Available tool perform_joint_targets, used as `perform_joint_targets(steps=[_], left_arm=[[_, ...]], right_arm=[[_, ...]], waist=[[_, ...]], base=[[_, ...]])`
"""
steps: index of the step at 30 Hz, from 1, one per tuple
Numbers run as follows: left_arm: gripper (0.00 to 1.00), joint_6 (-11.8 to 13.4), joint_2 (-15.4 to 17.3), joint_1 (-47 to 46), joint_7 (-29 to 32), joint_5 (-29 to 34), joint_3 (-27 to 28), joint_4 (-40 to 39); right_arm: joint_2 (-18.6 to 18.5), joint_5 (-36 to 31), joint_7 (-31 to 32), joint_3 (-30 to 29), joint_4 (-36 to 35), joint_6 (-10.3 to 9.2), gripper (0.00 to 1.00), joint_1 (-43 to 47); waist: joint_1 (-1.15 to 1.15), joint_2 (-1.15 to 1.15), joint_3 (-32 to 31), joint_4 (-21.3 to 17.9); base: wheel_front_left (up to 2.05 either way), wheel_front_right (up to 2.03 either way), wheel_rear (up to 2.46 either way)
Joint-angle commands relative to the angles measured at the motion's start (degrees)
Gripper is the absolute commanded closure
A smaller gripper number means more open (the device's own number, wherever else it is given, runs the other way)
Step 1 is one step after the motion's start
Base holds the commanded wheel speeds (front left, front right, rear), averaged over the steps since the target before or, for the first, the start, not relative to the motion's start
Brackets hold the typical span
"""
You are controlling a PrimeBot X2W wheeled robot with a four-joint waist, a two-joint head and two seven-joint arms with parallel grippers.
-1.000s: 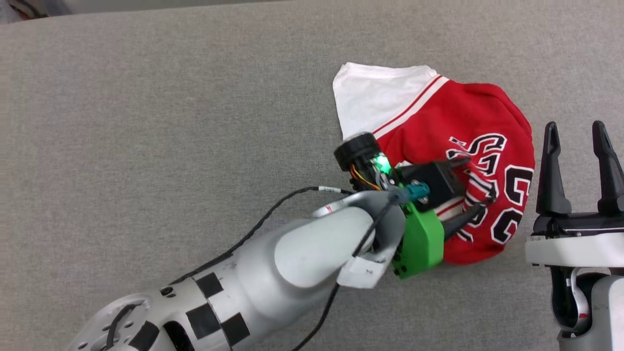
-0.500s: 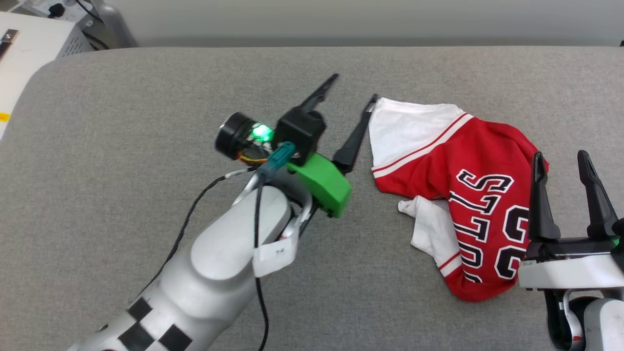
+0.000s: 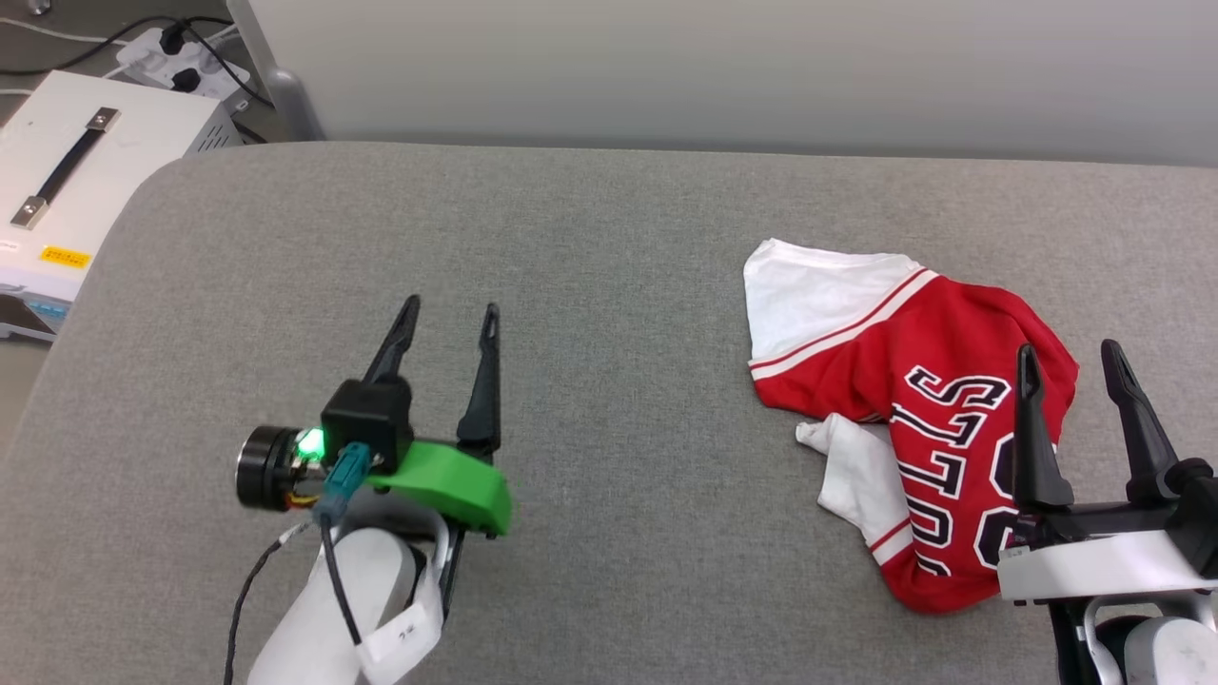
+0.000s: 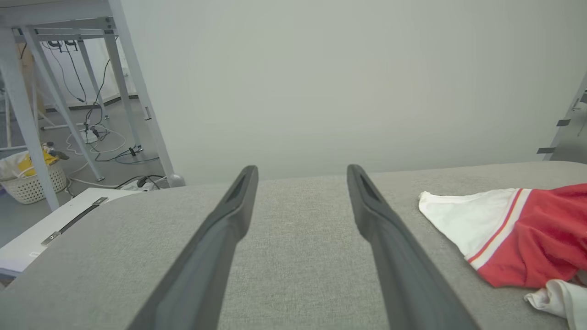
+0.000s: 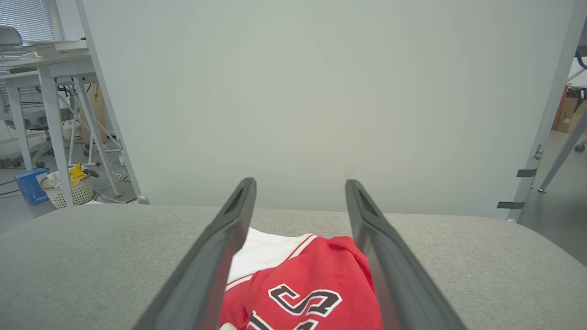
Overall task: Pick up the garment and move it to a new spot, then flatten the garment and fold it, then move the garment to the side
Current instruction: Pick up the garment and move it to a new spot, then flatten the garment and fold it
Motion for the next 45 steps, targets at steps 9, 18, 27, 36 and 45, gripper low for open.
perform_joint_targets(steps=[9,18,27,36,45], left_arm=[[0.00,-2.99,-2.75,11.86,-0.32,5.07,8.97,-3.71],[0.00,-7.02,-5.75,17.23,-0.32,9.35,12.84,-5.52],[0.00,-9.45,-7.57,19.63,-0.32,11.81,14.69,-6.03],[0.00,-10.59,-8.65,19.73,-0.32,12.79,16.59,-5.55],[0.00,-11.54,-9.25,19.84,-0.32,13.50,17.43,-4.55]], right_arm=[[-0.09,-0.34,-0.27,0.52,0.86,-0.04,0.00,3.57],[-0.09,0.04,-0.27,1.19,2.34,-0.04,0.00,6.10],[-0.09,0.28,-0.27,1.03,3.56,-0.04,0.00,7.76],[-0.09,0.42,-0.27,0.86,3.86,-0.04,0.00,7.70],[-0.09,0.43,-0.27,1.03,3.85,-0.04,0.00,7.60]], waist=[[0.00,0.00,-3.22,0.45],[0.00,0.00,-5.21,0.92],[0.00,0.00,-5.97,1.27],[0.00,0.00,-5.56,1.31],[0.00,0.00,-5.47,1.08]], base=[[0.00,0.00,0.00],[0.00,0.00,0.00],[0.00,0.00,0.00],[0.00,0.00,0.00],[0.00,0.00,0.00]])
